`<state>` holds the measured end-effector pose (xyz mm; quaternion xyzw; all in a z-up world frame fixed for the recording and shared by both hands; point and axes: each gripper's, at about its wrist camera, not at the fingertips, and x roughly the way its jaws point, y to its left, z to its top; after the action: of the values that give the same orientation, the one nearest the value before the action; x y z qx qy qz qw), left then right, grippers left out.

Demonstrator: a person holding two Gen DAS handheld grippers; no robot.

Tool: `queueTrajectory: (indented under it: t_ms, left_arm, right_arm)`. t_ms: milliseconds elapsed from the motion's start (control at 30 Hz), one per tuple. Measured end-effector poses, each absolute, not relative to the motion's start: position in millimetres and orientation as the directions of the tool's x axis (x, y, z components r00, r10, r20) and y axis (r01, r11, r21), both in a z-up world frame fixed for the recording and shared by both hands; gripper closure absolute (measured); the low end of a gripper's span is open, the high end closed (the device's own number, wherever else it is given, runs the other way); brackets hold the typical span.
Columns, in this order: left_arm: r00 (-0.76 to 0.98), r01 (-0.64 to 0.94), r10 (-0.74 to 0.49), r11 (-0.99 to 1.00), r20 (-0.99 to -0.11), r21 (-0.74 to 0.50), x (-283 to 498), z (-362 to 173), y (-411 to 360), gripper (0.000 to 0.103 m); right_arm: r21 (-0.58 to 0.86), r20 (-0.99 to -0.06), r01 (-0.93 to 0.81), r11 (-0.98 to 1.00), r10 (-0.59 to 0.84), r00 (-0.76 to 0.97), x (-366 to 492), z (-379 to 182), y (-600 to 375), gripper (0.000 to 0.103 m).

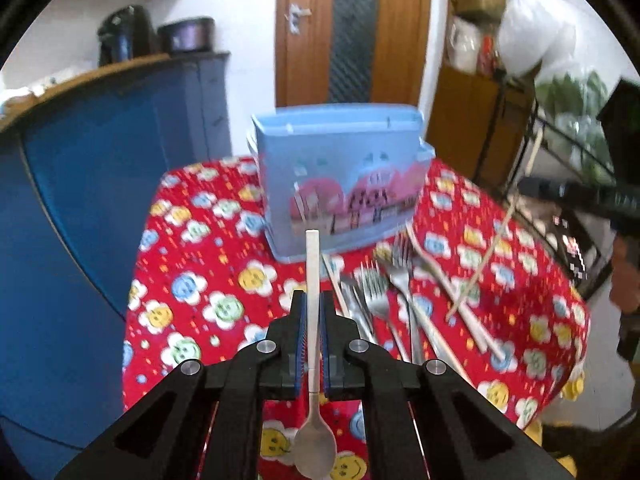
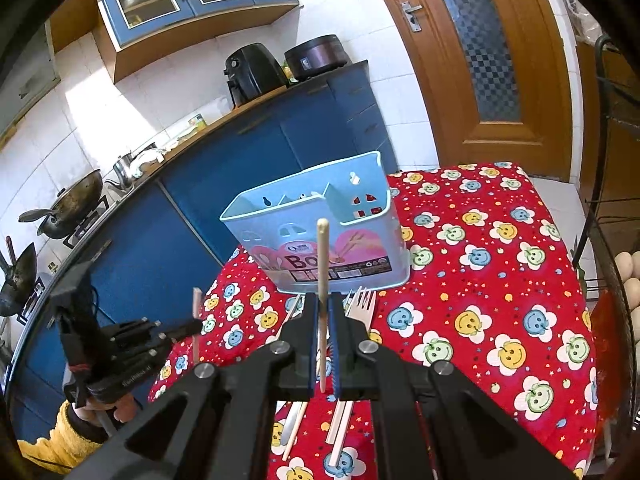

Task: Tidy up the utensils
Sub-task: 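Carry the spoon with the left tool over the box while the right tool carries the chopstick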

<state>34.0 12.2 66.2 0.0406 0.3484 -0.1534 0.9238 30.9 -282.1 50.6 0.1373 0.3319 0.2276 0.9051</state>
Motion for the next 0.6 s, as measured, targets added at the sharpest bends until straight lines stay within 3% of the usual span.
queueTrajectory:
  t_ms: [300, 600]
  left_arm:
    - [0.801, 0.282, -0.278, 0.956, -0.530, -0.076, 39.9, 108.3, 21.2, 0.098]
    - [0.831, 0.273, -0.284, 0.957, -0.477, -0.094, 62.4, 137.0, 18.5, 0.098]
  right_arm:
    - [0.391, -0.529, -0.323, 0.862, 0.497, 0.688, 30.5, 56.7, -281.7, 0.097]
    - [0.384, -0.524, -0.325, 0.864, 0.494, 0.694, 33.0, 62.6, -282.2, 0.097]
